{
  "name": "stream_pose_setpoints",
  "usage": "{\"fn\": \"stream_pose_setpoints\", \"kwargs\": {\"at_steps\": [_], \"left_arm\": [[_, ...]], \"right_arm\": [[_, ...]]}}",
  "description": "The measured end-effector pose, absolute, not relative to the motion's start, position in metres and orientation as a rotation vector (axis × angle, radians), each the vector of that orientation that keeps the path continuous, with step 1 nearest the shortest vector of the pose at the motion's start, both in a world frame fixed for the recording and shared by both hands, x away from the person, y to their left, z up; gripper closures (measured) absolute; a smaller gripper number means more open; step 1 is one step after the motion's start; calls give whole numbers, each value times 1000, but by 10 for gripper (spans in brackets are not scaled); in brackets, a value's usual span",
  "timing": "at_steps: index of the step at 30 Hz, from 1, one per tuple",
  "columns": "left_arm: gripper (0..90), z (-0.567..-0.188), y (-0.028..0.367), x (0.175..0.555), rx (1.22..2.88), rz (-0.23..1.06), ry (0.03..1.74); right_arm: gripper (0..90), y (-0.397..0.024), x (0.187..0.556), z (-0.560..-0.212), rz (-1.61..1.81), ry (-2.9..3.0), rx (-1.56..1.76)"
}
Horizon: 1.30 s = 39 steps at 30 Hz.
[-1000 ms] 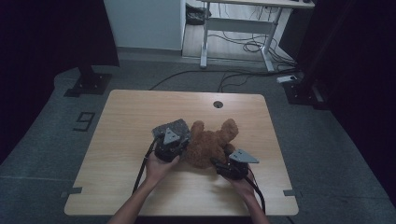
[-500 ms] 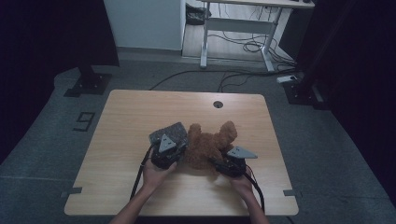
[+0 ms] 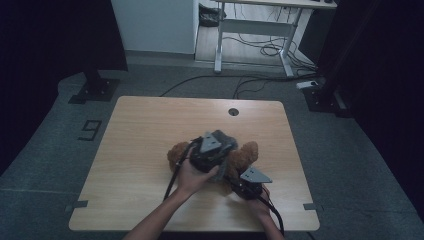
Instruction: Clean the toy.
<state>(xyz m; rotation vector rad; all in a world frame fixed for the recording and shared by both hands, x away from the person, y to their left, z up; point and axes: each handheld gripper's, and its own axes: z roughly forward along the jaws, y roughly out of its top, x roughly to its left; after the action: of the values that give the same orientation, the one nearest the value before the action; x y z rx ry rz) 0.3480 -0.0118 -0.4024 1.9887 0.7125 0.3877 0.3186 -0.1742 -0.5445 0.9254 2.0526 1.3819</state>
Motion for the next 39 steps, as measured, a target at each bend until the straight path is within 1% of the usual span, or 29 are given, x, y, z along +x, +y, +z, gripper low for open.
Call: {"fn": "stream_pose_setpoints", "kwargs": {"at_steps": [2,4,7,9,11,14,18,23,26,29,39], "left_arm": [[797,-405,-36,355,2048,375,713],[796,-417,-61,367,2123,334,741],[797,-438,-77,374,2204,356,770],[803,-445,-75,372,2199,376,764],[807,-444,-68,370,2184,377,764],[807,-442,-53,365,2177,422,764],[808,-442,-26,363,2153,489,797],[809,-443,13,366,2131,519,862],[809,-450,40,370,2110,481,917],[811,-452,57,367,2079,441,921],[809,-441,89,361,1994,442,944]], "right_arm": [[654,-173,317,-545,1362,2049,913],[655,-171,314,-545,1339,2046,902],[657,-170,312,-545,1306,2045,881],[659,-172,312,-547,1309,2044,896],[661,-173,312,-548,1325,2046,901],[662,-170,311,-548,1314,2040,892],[662,-170,310,-548,1314,2041,892],[662,-171,311,-548,1321,2044,900],[662,-173,313,-548,1337,2049,908],[662,-172,313,-548,1337,2048,899],[662,-171,312,-548,1321,2056,881]]}}
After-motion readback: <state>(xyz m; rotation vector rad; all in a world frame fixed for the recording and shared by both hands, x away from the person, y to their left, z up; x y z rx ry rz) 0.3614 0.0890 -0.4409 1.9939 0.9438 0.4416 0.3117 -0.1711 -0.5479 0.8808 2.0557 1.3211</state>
